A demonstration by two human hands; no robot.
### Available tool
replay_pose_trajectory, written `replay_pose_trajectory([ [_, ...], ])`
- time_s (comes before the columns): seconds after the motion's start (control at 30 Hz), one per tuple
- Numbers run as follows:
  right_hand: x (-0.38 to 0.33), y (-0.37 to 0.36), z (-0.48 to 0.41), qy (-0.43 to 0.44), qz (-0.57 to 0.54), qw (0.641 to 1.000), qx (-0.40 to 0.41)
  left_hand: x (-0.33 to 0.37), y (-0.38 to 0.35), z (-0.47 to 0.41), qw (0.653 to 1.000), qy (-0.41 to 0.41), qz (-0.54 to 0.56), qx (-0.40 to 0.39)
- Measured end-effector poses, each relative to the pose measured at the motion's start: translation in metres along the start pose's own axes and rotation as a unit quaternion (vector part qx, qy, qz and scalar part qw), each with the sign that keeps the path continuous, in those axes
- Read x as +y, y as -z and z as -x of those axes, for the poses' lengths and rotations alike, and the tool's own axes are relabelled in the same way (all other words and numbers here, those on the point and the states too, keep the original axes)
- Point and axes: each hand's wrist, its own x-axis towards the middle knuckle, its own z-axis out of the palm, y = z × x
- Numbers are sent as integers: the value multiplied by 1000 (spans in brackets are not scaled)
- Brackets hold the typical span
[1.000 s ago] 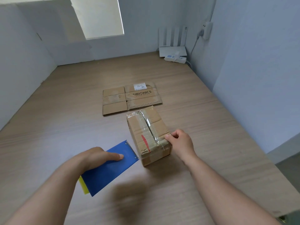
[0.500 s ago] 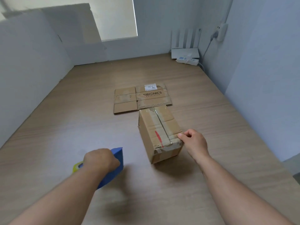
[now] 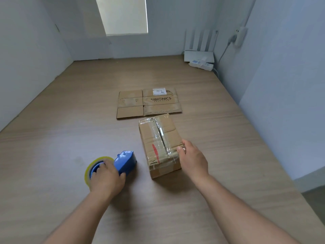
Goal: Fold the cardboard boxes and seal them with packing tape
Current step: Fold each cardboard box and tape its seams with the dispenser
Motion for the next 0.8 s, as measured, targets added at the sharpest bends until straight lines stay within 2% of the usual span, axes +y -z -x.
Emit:
replay_pose_trajectory([
  [0.07, 0, -1, 1, 8, 14, 1000, -2, 22, 0, 14, 985, -71, 141, 67],
  [0.13, -2, -3, 2, 6, 28, 1000, -2, 53, 1, 29, 950, -154, 270, 36],
  [0.17, -5, -4, 4, 2, 42, 999, -5, 68, -1, 33, 934, -162, 319, 10],
  [0.23, -13, -9, 8, -11, 87, 996, -15, 85, -5, 30, 907, -119, 403, -19],
  [0.3, -20, -15, 10, -27, 118, 992, -21, 90, -6, 22, 895, -60, 441, -31],
  [0.43, -17, -15, -2, -24, 87, 996, -24, 87, -8, 15, 922, -19, 386, -33],
  [0.57, 1, 6, -17, 31, 25, 998, -45, 85, -5, 8, 906, -5, 422, -28],
  [0.63, 3, 14, -21, 58, 29, 995, -83, 81, -2, 7, 912, -35, 407, -35],
  [0.73, -3, 21, -24, 103, 142, 974, -143, 73, 7, 8, 946, -138, 285, -65],
  [0.8, -4, 21, -28, 158, 252, 945, -137, 69, 10, 5, 967, -181, 168, -62],
])
